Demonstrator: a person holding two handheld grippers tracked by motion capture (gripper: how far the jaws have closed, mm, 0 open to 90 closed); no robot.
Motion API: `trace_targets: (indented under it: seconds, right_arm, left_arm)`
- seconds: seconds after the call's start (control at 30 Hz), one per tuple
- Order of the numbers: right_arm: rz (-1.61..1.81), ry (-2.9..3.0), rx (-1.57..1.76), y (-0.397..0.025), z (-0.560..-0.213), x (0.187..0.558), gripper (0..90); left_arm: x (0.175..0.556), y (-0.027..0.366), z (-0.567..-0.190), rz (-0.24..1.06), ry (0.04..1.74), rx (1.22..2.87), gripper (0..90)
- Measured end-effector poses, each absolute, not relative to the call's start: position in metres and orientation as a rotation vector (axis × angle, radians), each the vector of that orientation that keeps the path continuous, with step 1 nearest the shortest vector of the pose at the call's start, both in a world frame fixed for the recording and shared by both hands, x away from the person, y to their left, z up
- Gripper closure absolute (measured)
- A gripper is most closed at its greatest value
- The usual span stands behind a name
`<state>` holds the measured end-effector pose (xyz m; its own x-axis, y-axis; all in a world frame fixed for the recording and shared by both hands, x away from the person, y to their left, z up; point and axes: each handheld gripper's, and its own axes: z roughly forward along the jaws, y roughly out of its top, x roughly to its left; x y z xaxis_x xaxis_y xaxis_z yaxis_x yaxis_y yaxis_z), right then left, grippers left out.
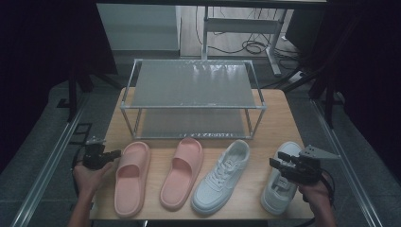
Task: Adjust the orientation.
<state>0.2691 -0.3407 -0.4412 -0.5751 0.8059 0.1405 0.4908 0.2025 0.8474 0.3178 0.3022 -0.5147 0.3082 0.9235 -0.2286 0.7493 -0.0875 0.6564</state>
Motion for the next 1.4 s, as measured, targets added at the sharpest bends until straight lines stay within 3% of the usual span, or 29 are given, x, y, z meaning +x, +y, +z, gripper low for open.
trace_targets:
  seconds: [0.67,1.07,1.4]
  right_arm:
    - [1.322,2.143,1.22,-0.343,-0.441,0.269,50.1]
    - [1.321,2.138,1.221,-0.343,-0.44,0.268,50.2]
    - [1.321,2.14,1.216,-0.341,-0.441,0.267,50.3]
  left_arm:
    - [0.328,0.267,-0.507,0.292,1.4,1.913,88.5]
    - [0.289,0.297,-0.481,0.423,1.4,1.82,88.9]
    - [0.26,0.298,-0.474,0.438,1.375,1.805,88.6]
